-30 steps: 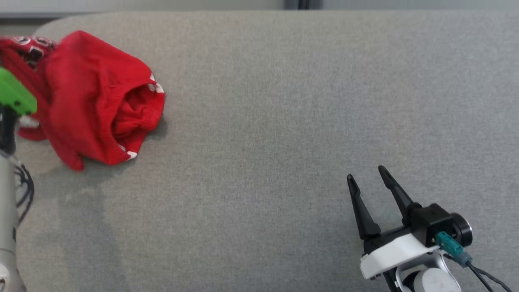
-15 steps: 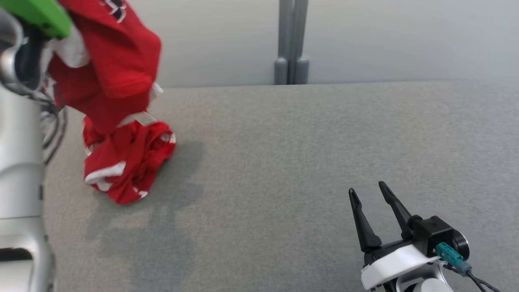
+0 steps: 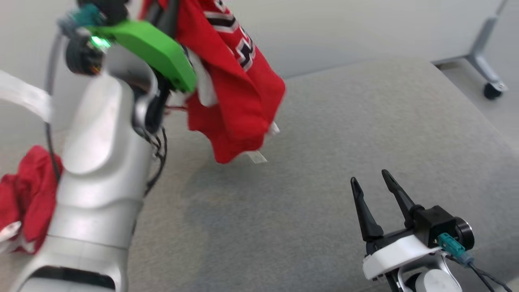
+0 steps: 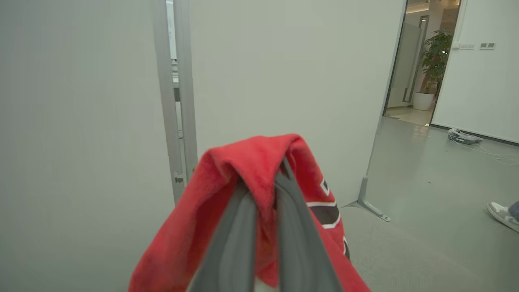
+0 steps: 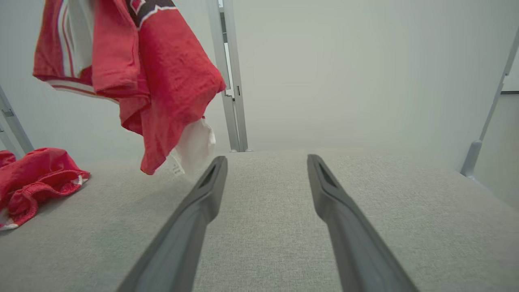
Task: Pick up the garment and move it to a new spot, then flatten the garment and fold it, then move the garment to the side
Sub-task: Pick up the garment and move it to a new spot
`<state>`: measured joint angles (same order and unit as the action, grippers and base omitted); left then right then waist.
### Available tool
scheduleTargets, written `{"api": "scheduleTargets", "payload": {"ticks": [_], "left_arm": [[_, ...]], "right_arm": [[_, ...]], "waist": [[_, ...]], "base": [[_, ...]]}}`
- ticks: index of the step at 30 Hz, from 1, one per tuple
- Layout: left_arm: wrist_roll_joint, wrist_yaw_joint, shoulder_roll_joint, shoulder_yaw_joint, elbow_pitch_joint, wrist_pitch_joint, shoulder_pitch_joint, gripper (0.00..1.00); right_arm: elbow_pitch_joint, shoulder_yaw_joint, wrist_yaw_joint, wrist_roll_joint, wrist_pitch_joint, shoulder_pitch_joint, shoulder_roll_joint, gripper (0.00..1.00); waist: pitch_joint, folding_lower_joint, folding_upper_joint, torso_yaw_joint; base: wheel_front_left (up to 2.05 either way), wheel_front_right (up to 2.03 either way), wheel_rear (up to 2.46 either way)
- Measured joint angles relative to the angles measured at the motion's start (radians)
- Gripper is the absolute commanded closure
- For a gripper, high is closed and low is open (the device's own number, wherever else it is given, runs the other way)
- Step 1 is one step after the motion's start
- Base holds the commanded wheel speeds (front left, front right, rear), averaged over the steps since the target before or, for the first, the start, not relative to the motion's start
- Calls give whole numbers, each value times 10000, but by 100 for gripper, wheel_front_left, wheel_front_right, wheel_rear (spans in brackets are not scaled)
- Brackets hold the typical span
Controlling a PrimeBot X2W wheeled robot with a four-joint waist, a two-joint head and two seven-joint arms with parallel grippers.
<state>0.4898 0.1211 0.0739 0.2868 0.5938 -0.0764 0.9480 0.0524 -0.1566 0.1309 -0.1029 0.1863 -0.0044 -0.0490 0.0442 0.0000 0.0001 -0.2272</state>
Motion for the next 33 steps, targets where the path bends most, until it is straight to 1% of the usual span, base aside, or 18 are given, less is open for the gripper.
{"api": "scheduleTargets", "payload": {"ticks": [2,6,7,10,11,12,13,15,18,20,23,25,27,32,33], "left_arm": [[-182,-69,-71,428,355,79,-369,100],[-211,-100,-230,1156,1283,259,-1030,100],[-236,-173,-238,1388,1561,301,-1163,100],[-313,-205,-247,1960,2330,244,-1499,100],[-272,-205,-249,2142,2493,244,-1619,70],[-144,-198,-251,2362,2646,234,-1795,11],[56,-184,-257,2516,2736,251,-1961,0],[355,-186,-263,2663,2794,468,-2186,0],[717,-196,-255,2809,2522,1319,-2411,0],[1114,-157,-259,2847,2194,1918,-2801,0],[1252,-174,-230,2742,1751,2746,-3398,0],[1252,-286,-71,2573,1350,3058,-3773,0],[1237,-439,259,2360,836,3241,-4274,0],[1195,-756,913,1645,-627,3361,-5496,0],[1118,-874,1043,1402,-1053,3377,-5776,0]], "right_arm": [[-58,-8,0,0,-2,-31,-2,0],[-98,-8,0,-23,-2,-70,-4,0],[-88,-33,0,-33,-2,-81,-6,0],[-50,-65,0,-88,17,-150,-8,0],[-29,-75,0,-96,25,-186,-8,0],[-15,-75,0,-98,48,-215,-8,0],[6,-50,0,-102,59,-217,-8,0],[38,19,0,-113,84,-209,-6,0],[56,104,0,-113,92,-197,-8,0],[56,146,0,-111,92,-157,0,0],[44,303,0,-105,84,1,-4,0],[25,428,0,-90,75,58,-4,0],[-35,548,0,-71,44,147,-2,0],[-171,853,0,-31,2,272,0,0],[-192,913,0,-27,0,309,0,0]], "waist": [[-94,0,0,-373],[-339,0,0,-1062],[-410,0,0,-1216],[-626,0,0,-1578],[-689,0,0,-1658],[-767,0,0,-1748],[-839,0,0,-1817],[-951,0,0,-1880],[-994,0,0,-1794],[-985,0,-1,-1670],[-933,0,-1,-1401],[-869,0,-1,-1176],[-772,0,0,-884],[-501,0,-1,-113],[-446,0,-1,53]], "base": [[0,0,0],[0,0,0],[0,0,0],[0,0,0],[0,0,0],[0,0,0],[0,0,0],[0,0,0],[0,0,0],[0,0,0],[0,0,0],[0,0,0],[0,0,0],[0,0,0],[0,0,0]]}}
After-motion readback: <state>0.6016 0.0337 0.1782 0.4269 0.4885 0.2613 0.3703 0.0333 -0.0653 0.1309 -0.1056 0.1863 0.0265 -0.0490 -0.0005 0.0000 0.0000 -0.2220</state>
